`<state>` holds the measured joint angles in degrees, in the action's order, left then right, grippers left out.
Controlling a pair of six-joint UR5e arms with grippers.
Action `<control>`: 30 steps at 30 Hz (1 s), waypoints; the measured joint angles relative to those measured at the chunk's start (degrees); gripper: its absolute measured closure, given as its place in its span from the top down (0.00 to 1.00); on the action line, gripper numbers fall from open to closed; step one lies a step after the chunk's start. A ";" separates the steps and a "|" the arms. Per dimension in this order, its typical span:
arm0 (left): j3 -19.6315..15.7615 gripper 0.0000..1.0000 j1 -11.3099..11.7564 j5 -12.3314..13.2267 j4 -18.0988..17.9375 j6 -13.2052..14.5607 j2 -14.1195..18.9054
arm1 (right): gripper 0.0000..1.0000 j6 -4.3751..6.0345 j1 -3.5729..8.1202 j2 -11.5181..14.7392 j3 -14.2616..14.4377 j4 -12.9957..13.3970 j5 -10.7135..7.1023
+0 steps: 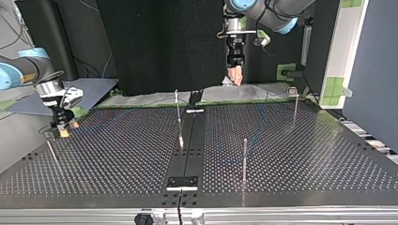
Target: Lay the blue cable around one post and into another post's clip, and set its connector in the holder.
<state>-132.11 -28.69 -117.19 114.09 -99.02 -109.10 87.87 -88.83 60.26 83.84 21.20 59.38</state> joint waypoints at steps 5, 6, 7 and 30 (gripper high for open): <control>-0.03 0.99 0.07 0.02 0.00 -0.02 0.01 | 0.99 -1.34 -0.50 0.05 0.01 -1.06 0.20; -0.04 0.99 0.10 0.03 0.00 -0.03 0.01 | 0.99 -1.61 -0.64 0.10 0.01 -1.29 0.32; -0.04 0.99 0.10 0.04 0.00 -0.03 0.00 | 0.99 -1.83 -0.74 0.15 0.00 -1.49 0.47; -0.12 0.99 0.53 0.40 -0.11 -1.24 0.00 | 0.99 -10.64 -5.93 2.29 3.25 -7.50 3.38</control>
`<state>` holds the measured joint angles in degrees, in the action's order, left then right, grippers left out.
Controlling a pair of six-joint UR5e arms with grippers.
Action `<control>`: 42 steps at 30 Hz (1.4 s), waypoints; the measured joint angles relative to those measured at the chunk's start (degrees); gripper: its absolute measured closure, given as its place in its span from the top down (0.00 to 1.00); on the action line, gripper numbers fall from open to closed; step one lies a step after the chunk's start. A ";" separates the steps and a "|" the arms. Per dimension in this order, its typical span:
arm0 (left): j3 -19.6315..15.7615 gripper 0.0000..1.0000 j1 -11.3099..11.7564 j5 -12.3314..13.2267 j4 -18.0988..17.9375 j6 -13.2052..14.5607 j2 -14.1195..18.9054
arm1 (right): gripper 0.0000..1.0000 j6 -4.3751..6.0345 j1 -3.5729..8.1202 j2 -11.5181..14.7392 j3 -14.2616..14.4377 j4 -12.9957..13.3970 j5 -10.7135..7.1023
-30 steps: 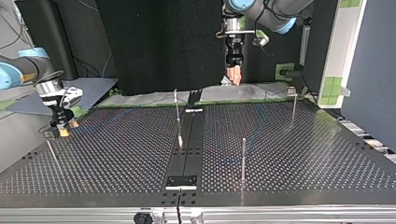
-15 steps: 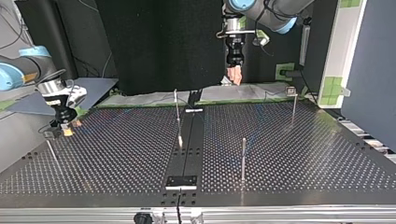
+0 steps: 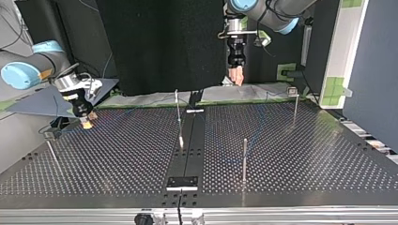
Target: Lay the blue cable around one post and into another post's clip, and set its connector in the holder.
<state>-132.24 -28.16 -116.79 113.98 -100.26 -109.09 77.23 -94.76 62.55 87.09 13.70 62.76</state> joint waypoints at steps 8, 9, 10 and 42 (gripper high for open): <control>-0.01 0.99 -0.29 2.84 0.37 -3.21 -0.01 | 0.99 0.99 -4.17 0.00 3.50 3.43 3.77; -0.01 0.99 -0.37 3.38 0.68 -3.76 -0.01 | 0.99 1.28 -4.86 0.01 3.70 4.11 4.47; -0.01 0.99 -0.42 3.79 1.00 -4.19 -0.01 | 0.99 1.42 -5.36 0.03 3.80 4.60 4.97; -0.01 0.99 -0.32 9.12 11.17 -10.28 0.00 | 0.99 3.29 -21.78 2.15 10.10 9.53 21.39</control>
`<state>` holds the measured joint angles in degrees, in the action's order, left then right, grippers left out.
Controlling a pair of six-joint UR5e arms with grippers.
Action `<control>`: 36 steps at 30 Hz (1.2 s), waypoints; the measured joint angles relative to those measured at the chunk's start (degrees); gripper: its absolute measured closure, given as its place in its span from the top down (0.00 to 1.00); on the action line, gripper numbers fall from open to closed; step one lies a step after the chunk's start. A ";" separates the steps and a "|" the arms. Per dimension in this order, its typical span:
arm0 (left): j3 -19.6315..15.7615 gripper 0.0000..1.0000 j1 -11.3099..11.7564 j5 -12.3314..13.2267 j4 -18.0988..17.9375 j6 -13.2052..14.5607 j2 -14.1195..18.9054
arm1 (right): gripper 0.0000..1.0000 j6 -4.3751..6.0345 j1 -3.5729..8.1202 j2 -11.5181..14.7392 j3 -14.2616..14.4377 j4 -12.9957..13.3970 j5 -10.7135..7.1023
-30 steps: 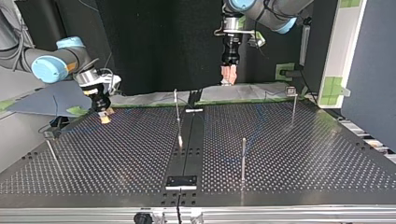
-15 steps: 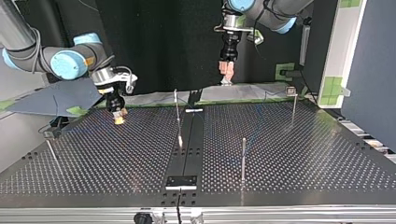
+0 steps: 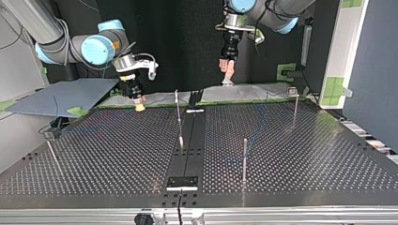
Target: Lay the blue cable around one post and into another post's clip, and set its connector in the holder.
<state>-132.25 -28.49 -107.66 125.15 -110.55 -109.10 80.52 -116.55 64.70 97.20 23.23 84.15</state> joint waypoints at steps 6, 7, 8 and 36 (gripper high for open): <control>0.00 0.99 0.27 -0.17 0.89 -0.49 0.00 | 0.99 0.32 -3.18 -0.04 2.04 2.33 3.19; 0.00 0.99 0.37 -0.27 1.14 -0.53 0.00 | 0.99 0.47 -3.70 -0.05 2.37 2.69 3.69; 0.00 0.99 0.51 -0.45 1.41 -0.47 0.00 | 0.99 0.66 -4.19 -0.08 2.73 3.06 4.18; -0.02 0.99 2.98 -8.97 9.19 1.70 0.02 | 0.99 3.92 -12.12 -3.12 12.57 16.33 9.24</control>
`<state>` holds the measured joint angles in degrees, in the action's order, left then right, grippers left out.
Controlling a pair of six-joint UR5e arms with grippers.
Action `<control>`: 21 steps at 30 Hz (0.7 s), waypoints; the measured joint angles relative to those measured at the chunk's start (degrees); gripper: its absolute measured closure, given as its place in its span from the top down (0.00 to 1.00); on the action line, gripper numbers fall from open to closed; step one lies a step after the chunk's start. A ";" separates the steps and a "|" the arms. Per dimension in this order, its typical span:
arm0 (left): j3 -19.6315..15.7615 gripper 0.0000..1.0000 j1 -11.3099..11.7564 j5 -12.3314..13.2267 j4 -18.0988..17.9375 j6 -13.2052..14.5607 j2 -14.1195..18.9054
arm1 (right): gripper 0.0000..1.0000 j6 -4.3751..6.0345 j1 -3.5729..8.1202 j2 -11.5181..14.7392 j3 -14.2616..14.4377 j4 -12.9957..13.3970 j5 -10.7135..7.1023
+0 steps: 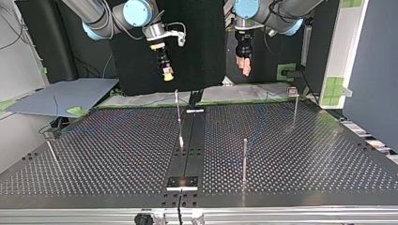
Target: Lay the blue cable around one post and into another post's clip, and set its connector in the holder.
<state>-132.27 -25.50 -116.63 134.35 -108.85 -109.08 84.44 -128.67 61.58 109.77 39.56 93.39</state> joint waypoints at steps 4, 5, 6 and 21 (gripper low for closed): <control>0.00 0.99 0.07 0.22 0.15 -0.17 0.00 | 0.99 0.62 1.82 -0.14 0.16 0.71 -1.84; 0.00 0.99 0.07 0.34 0.14 -0.24 0.00 | 0.99 0.65 2.20 -0.16 0.18 0.81 -2.22; 0.00 0.99 0.07 0.54 0.11 -0.38 -0.01 | 0.99 0.70 2.71 -0.19 0.20 0.96 -2.74; -1.86 0.99 -0.41 3.36 -5.78 -0.79 -0.02 | 0.99 -0.76 0.26 -3.03 0.36 4.66 -5.40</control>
<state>-134.13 -25.91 -113.27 128.56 -109.63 -109.10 83.68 -128.40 58.55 110.13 44.22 88.00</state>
